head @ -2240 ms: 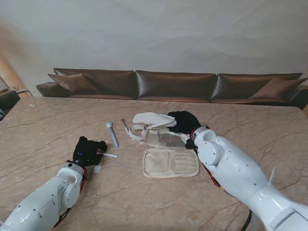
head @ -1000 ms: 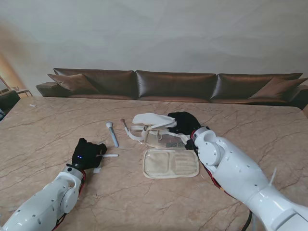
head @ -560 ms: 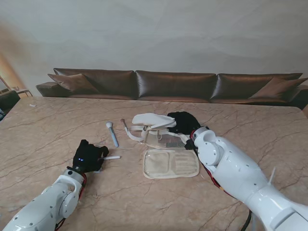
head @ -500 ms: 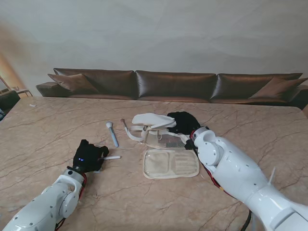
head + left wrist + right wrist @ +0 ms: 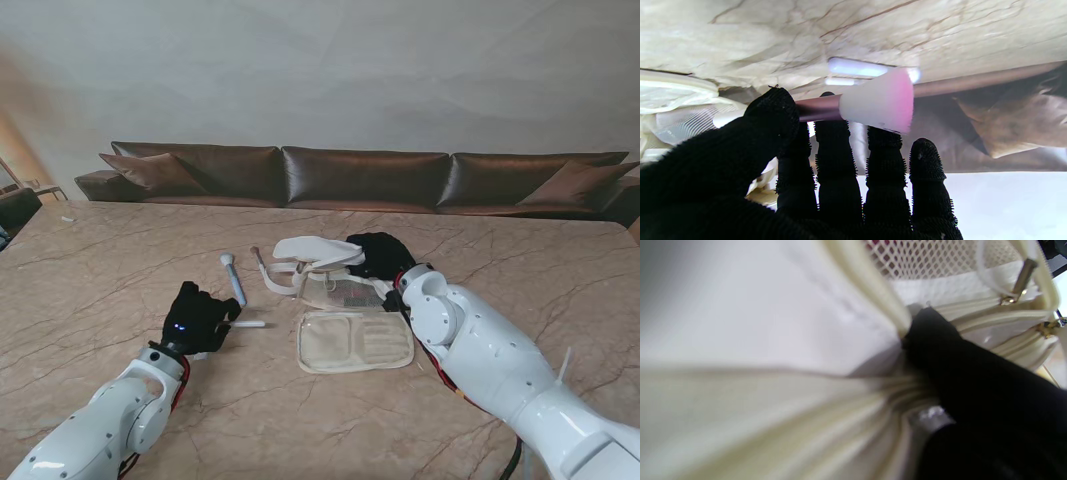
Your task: Pack the cosmetics bag
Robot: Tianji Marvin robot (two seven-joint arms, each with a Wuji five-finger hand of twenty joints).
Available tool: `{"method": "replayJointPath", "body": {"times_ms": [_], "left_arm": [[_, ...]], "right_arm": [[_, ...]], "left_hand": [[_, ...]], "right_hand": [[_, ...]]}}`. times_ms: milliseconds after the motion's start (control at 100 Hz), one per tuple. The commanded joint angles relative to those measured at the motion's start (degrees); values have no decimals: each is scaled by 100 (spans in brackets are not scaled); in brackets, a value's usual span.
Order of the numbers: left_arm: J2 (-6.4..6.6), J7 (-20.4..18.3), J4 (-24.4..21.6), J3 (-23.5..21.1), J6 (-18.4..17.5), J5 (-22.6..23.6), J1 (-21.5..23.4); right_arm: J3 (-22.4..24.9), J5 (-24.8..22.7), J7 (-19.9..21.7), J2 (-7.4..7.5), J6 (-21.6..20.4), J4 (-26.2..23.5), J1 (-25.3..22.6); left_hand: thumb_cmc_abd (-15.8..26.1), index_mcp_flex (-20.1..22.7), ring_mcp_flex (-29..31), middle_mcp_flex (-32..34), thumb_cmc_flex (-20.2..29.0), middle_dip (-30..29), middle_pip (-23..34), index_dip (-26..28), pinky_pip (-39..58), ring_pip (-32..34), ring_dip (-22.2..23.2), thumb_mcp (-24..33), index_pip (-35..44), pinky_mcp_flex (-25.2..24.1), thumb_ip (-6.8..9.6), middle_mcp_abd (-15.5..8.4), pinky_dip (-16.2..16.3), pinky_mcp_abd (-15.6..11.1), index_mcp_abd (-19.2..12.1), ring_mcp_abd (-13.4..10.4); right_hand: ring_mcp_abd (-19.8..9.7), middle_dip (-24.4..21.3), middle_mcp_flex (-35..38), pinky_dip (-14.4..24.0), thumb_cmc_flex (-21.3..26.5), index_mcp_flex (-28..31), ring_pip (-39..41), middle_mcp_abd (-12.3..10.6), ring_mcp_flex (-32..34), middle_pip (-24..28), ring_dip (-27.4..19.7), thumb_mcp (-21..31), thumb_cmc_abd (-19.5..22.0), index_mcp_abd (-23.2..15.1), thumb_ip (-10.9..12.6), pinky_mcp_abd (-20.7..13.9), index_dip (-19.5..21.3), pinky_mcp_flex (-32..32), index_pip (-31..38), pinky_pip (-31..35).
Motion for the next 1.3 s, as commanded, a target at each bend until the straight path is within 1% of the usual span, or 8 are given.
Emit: {"method": "replayJointPath", "body": {"times_ms": [0,240,400,460,680,890,1140,1290], "left_arm": [[-73,35,-199,97,14,20,29],[-155,70,-503,639,181,-38,-151],[-230,119,-474,1154,367,-153,-413],[-266,148,-440,1342,443,-221,-498],[-362,181,-234,1973,657,-394,-778],[-456,194,124,2405,704,-605,-1079],[-585,187,536,2813,839,-822,-1471],[-617,106,628,2922,944,-861,-1625]], "right_arm": [[-13,10,-3,-60,-57,-89,-39],[-31,22,-13,-68,-96,-92,-48],[-29,32,-64,-83,-99,-142,-83],[-17,31,-87,-86,-86,-179,-104],[50,68,-91,-85,-16,-326,-179],[170,51,-19,-39,15,-519,-268],[190,35,18,-18,-49,-581,-294],[211,17,52,2,-110,-602,-308]], "left_hand": [[179,434,130,403,174,114,471,309,57,39,82,310,561,0,120,-62,96,36,-585,-19],[161,479,221,479,132,79,399,277,87,17,83,355,501,67,135,-74,122,63,-590,6],[107,586,372,639,101,-8,293,152,165,24,73,420,399,181,155,-60,196,67,-557,50],[51,618,404,671,5,-10,221,113,156,14,57,526,374,226,163,-67,249,-29,-595,8],[25,660,476,724,-51,-15,184,94,127,2,34,578,341,337,185,-89,275,-113,-615,-23],[19,658,488,723,-57,18,183,99,171,31,57,597,327,389,197,-68,351,-38,-614,26],[19,648,483,737,-44,60,227,100,254,87,96,597,341,383,194,-73,474,-14,-586,53],[16,645,471,735,-32,72,245,98,248,104,109,596,354,365,200,-60,504,-5,-584,60]], "right_hand": [[-128,-34,152,44,480,251,359,-13,620,102,-57,271,690,-635,62,-49,-98,271,544,590],[-133,-35,145,43,476,246,358,-15,619,97,-58,273,688,-628,61,-45,-101,270,539,590],[-127,-34,149,44,477,248,355,-17,620,97,-60,275,687,-622,61,-36,-100,268,541,592],[-127,-34,147,44,477,246,355,-20,620,96,-60,274,689,-627,61,-38,-99,267,541,593],[-128,-34,145,45,493,243,358,-7,623,97,-60,266,689,-612,64,-44,-102,278,542,602],[-122,-28,167,48,502,255,359,-16,628,106,-61,271,671,-619,69,-41,-105,284,540,612],[-132,-13,176,52,501,269,355,-15,626,122,-63,285,656,-624,68,-30,-103,283,545,617],[-122,-10,179,53,496,274,354,-19,627,122,-64,292,648,-631,66,-25,-104,281,545,618]]}}
